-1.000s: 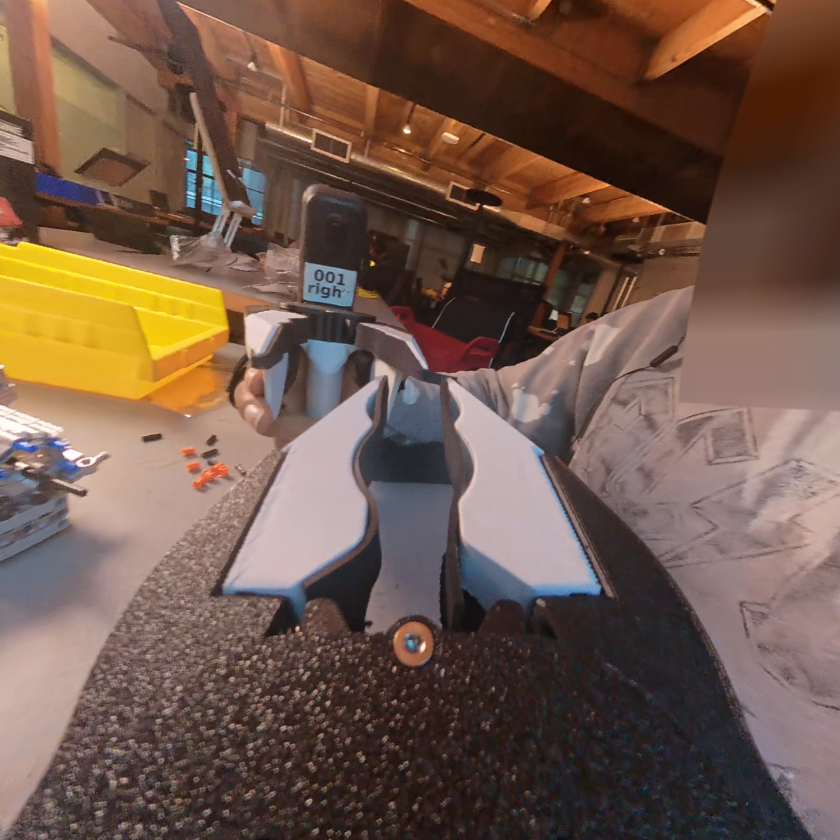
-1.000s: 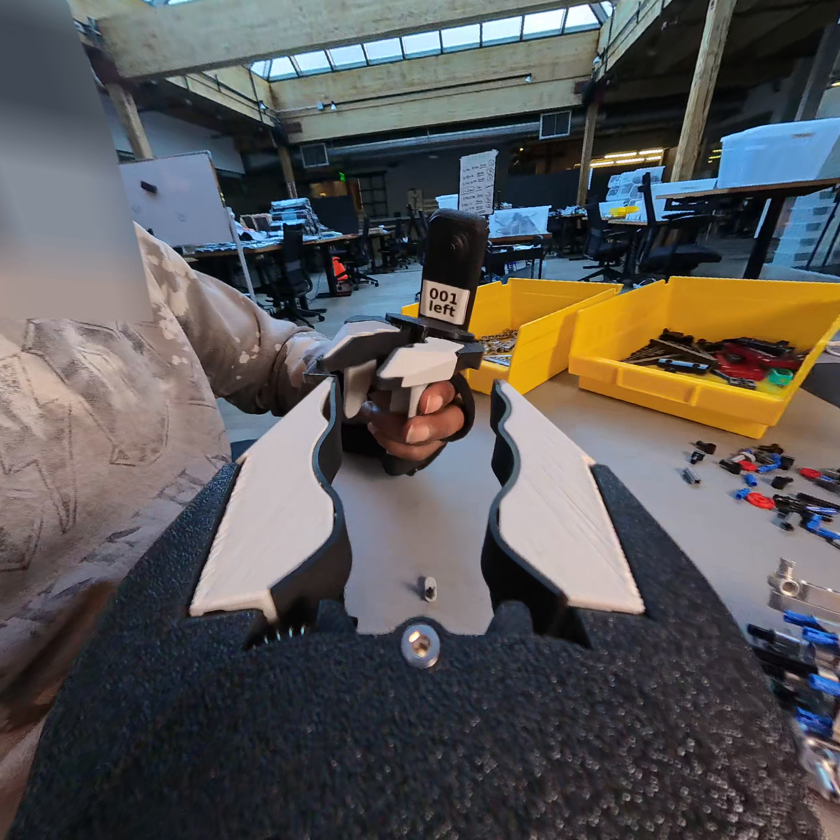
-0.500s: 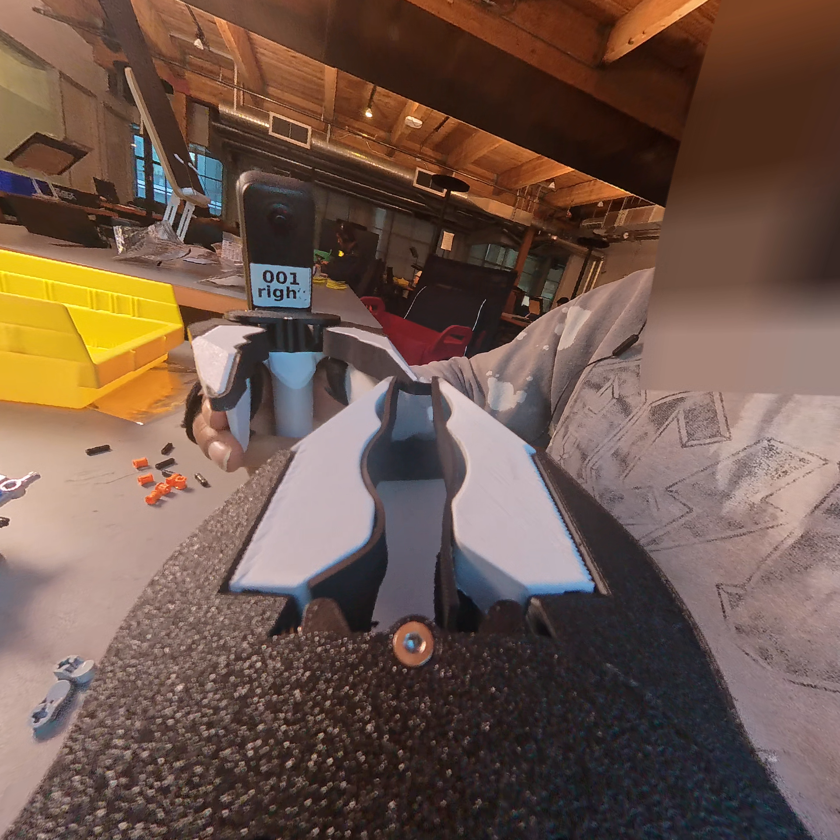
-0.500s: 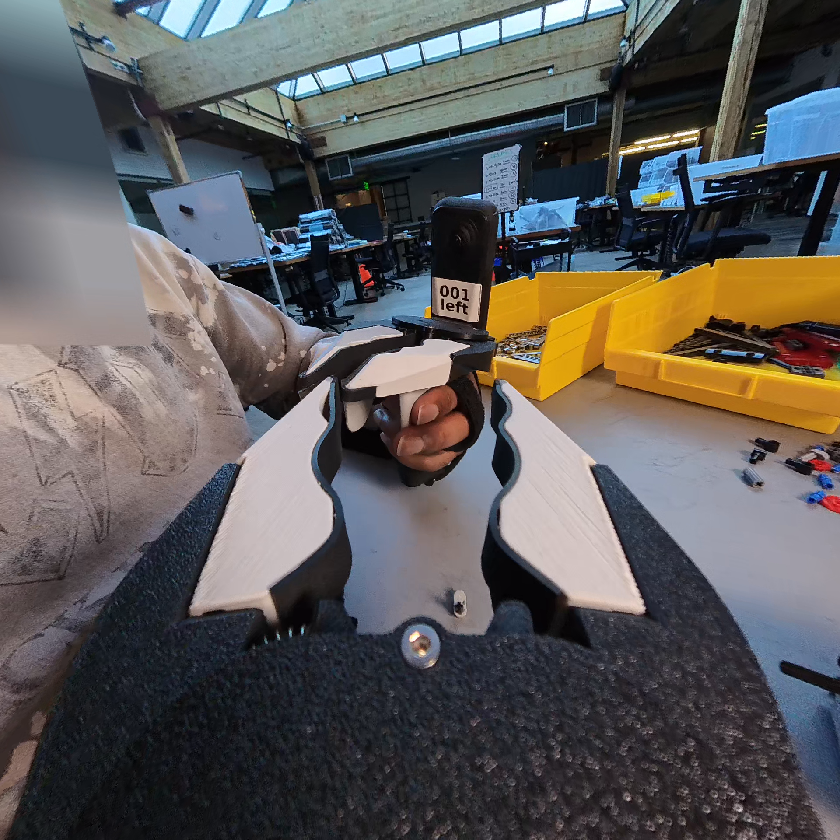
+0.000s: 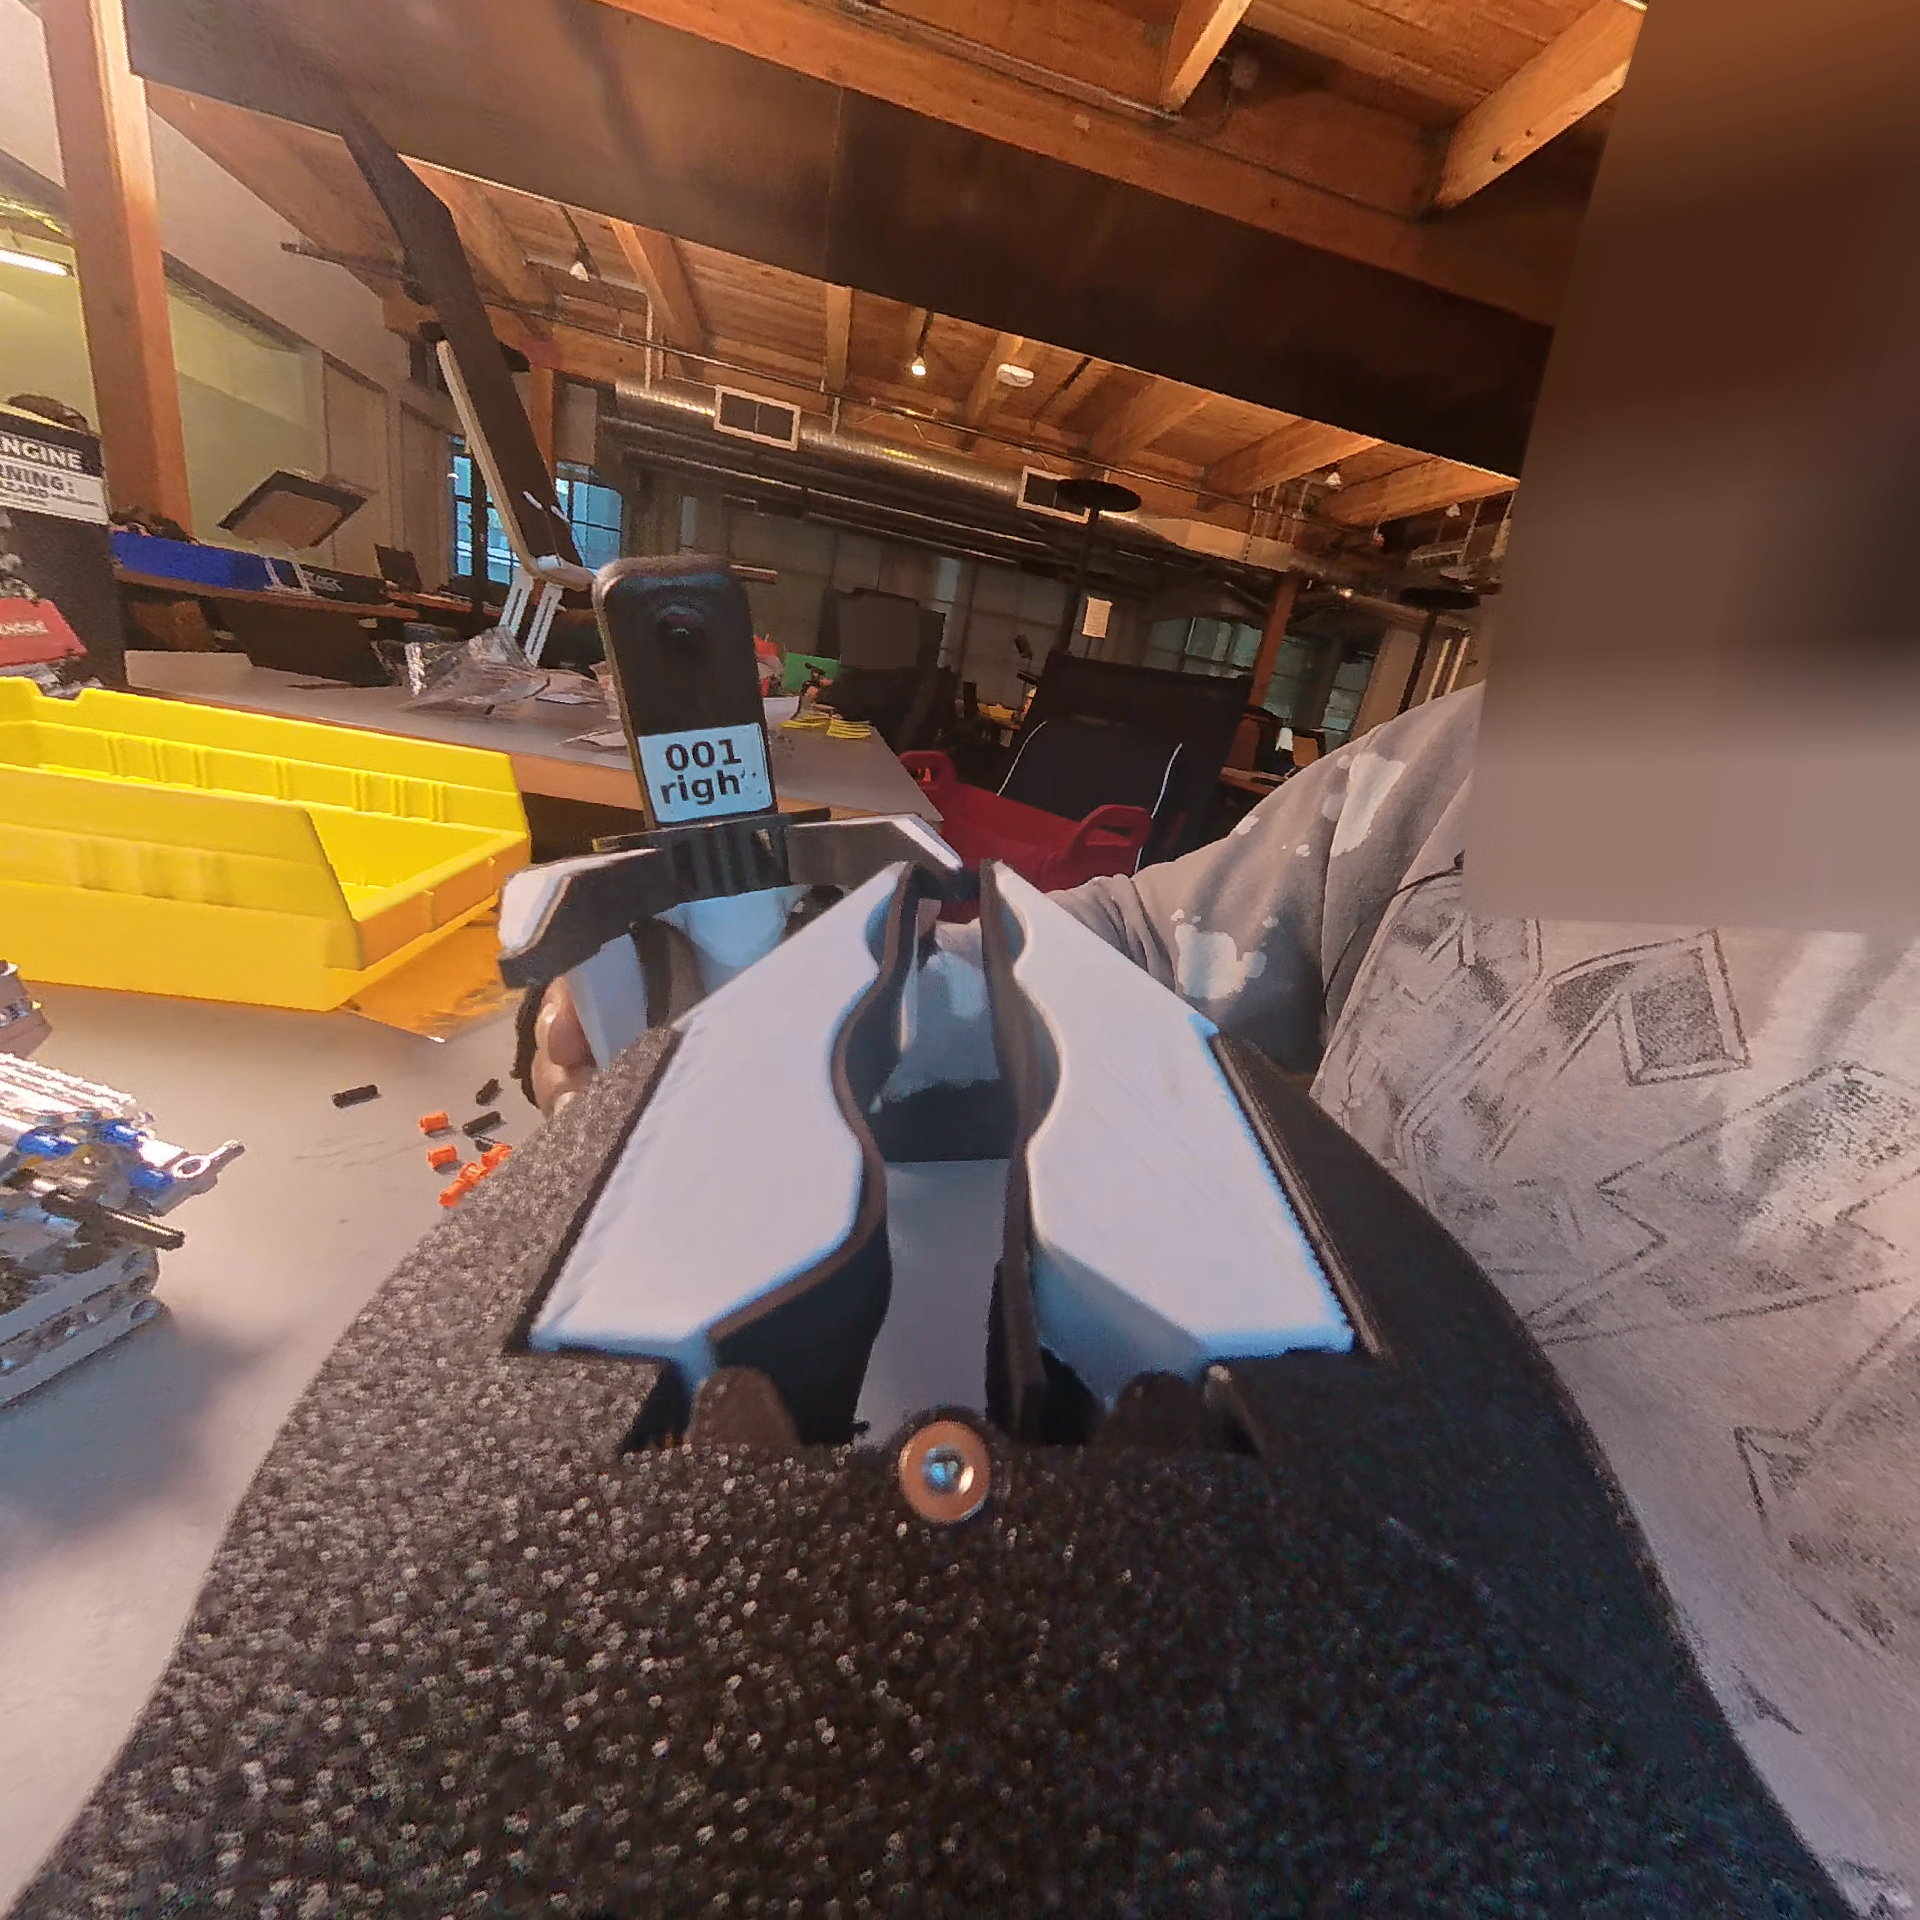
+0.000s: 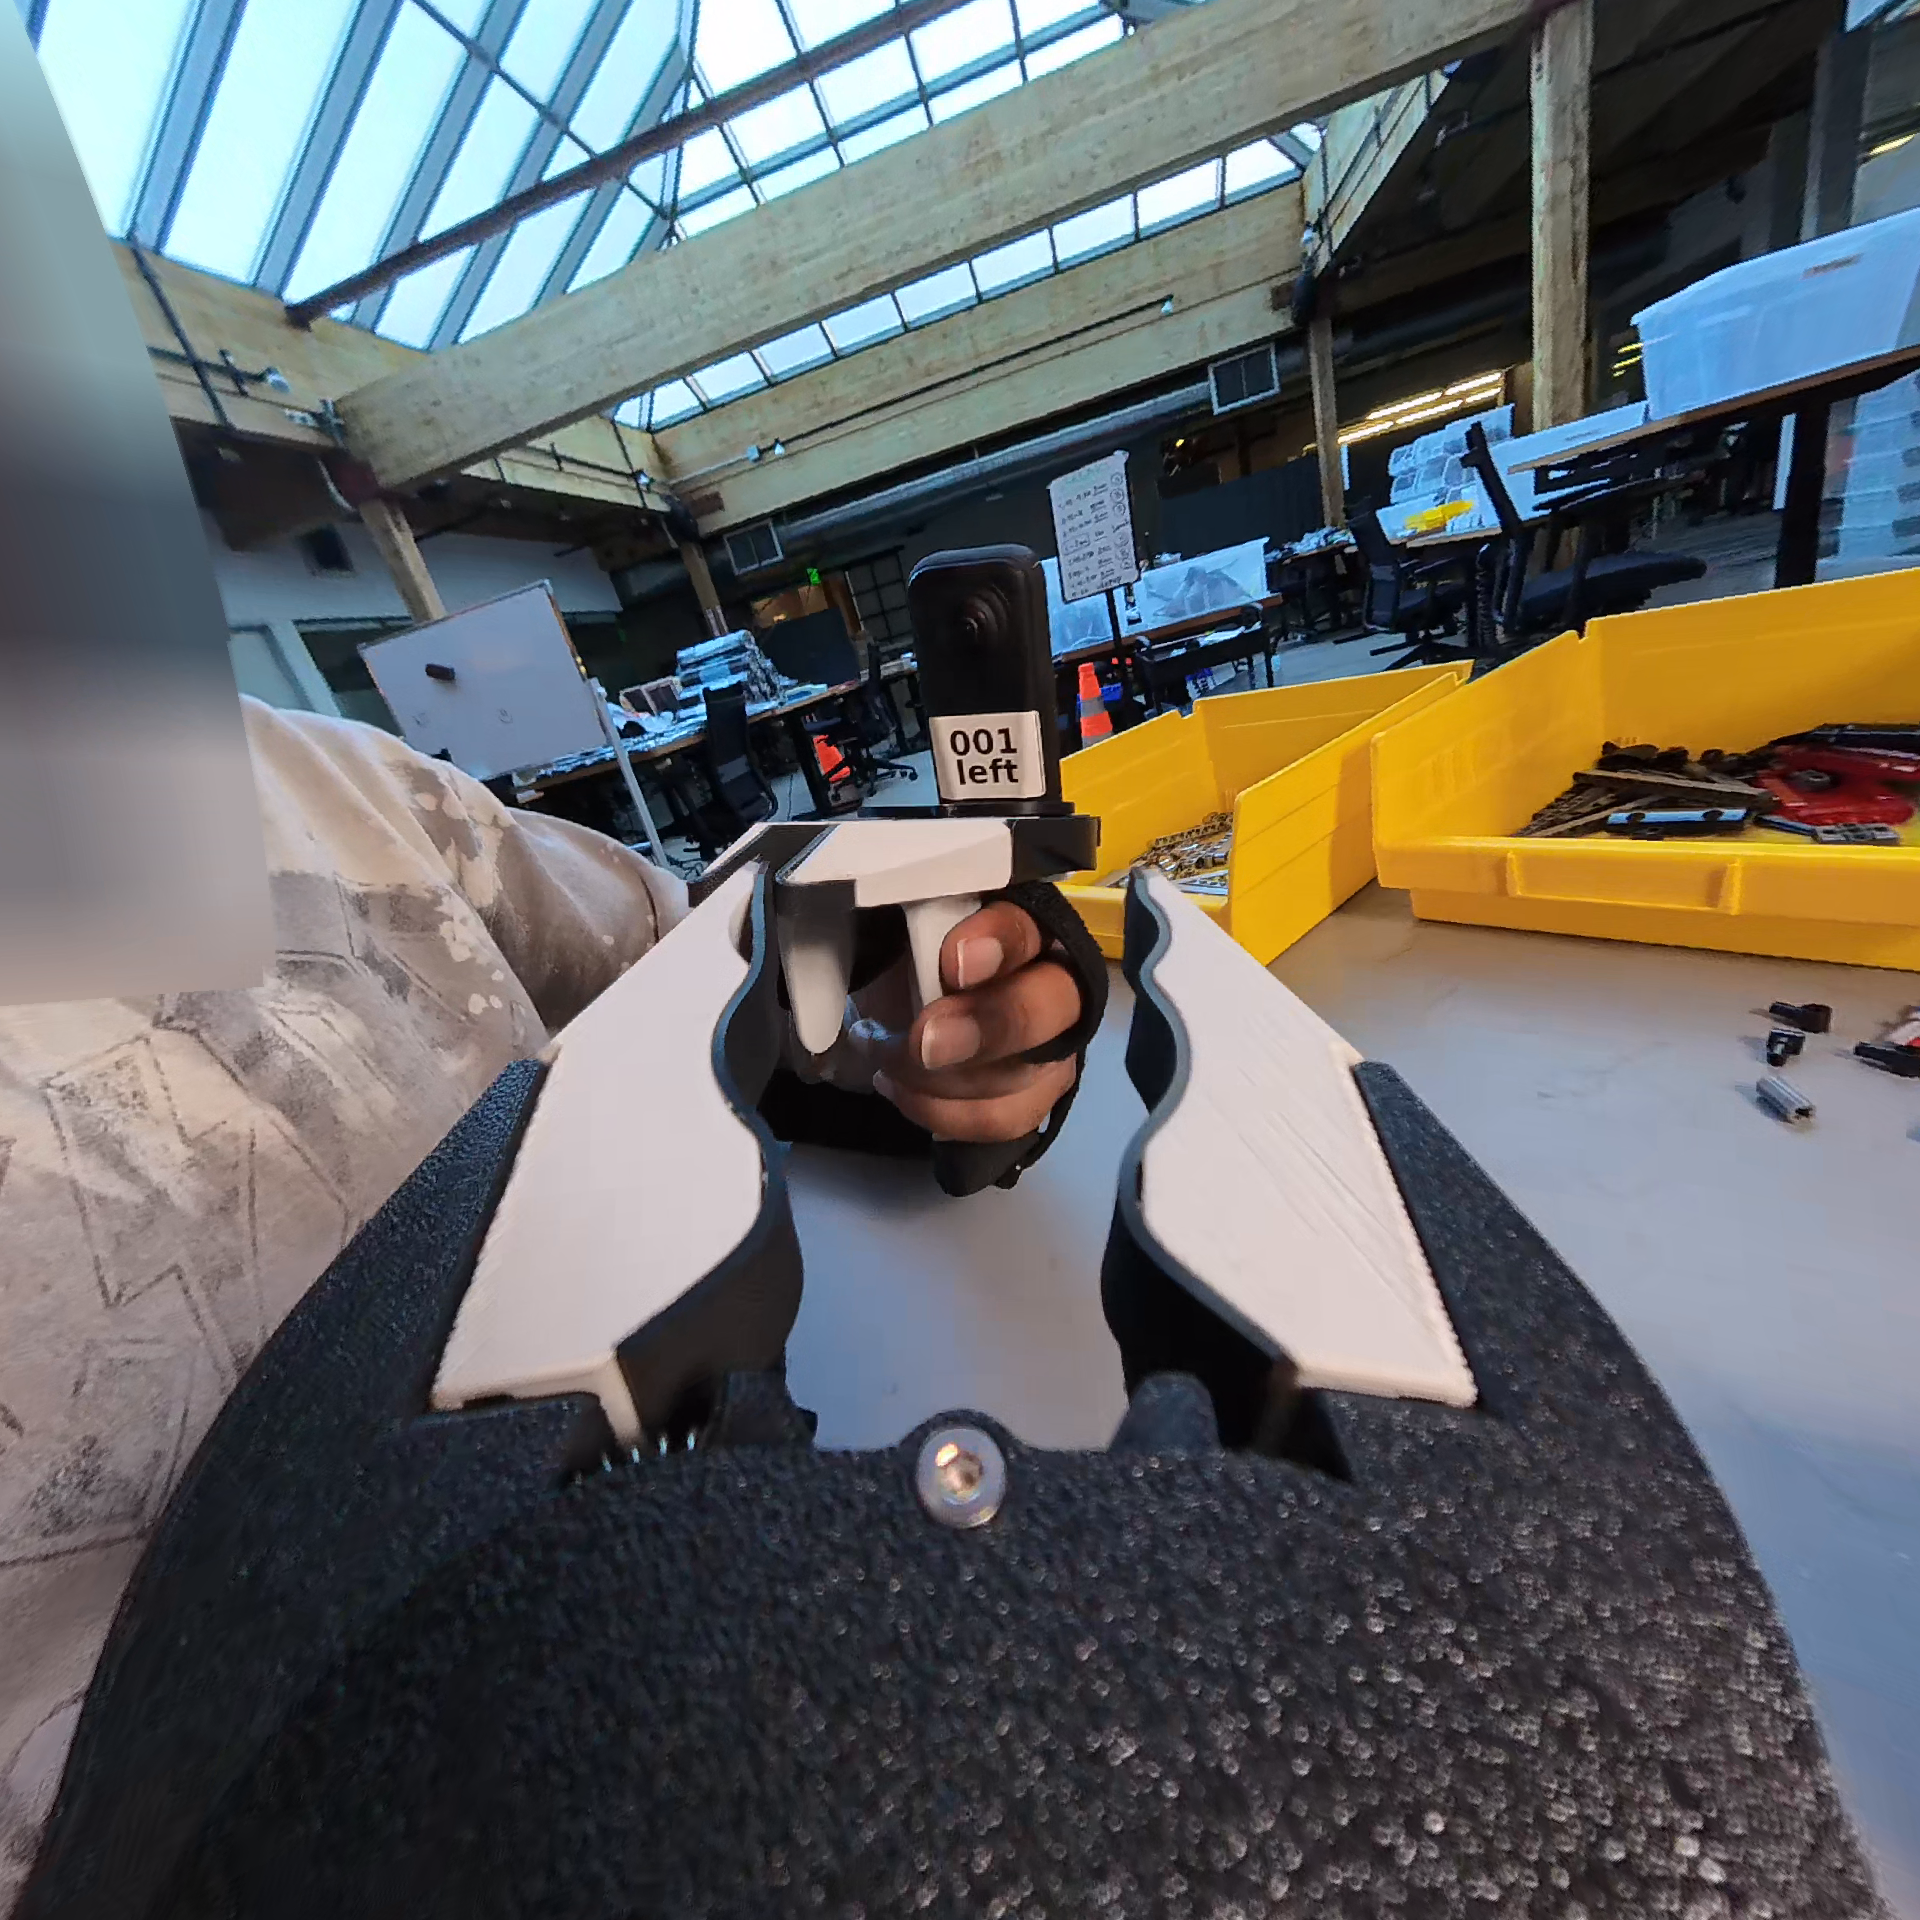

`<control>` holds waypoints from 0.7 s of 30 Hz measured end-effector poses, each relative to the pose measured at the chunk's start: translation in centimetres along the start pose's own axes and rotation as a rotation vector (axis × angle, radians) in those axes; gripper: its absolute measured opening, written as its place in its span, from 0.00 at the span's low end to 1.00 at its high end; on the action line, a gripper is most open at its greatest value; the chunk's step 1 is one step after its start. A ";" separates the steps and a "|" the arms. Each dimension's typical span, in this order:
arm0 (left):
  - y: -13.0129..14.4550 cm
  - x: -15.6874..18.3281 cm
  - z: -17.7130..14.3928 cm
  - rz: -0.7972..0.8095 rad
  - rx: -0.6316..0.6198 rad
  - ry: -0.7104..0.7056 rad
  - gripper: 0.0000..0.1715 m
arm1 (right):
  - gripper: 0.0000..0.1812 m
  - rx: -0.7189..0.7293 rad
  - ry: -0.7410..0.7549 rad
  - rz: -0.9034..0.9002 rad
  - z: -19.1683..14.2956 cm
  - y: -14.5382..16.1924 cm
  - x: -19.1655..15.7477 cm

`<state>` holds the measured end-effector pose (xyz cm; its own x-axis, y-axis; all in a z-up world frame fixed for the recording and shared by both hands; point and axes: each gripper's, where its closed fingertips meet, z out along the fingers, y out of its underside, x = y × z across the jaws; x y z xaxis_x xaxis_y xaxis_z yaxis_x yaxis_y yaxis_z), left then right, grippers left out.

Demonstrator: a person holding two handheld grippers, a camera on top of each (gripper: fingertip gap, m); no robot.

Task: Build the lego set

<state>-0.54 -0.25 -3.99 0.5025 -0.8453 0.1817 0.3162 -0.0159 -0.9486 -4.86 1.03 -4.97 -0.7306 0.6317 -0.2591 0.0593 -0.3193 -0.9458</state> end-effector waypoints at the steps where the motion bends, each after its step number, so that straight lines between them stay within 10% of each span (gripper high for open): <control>1: -0.1 -0.1 0.0 0.001 0.006 -0.005 0.05 | 0.36 0.007 0.007 0.001 0.0 -0.1 0.1; 21: -2.3 1.1 -0.8 0.095 0.073 -0.030 0.03 | 0.41 0.163 0.203 -0.163 1.3 -2.4 -0.6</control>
<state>-1.36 -1.63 -1.87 0.5565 -0.8247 0.1008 0.3230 0.1029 -0.9408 -5.45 0.55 -2.30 -0.5699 0.8069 -0.1556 -0.1697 -0.3008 -0.9385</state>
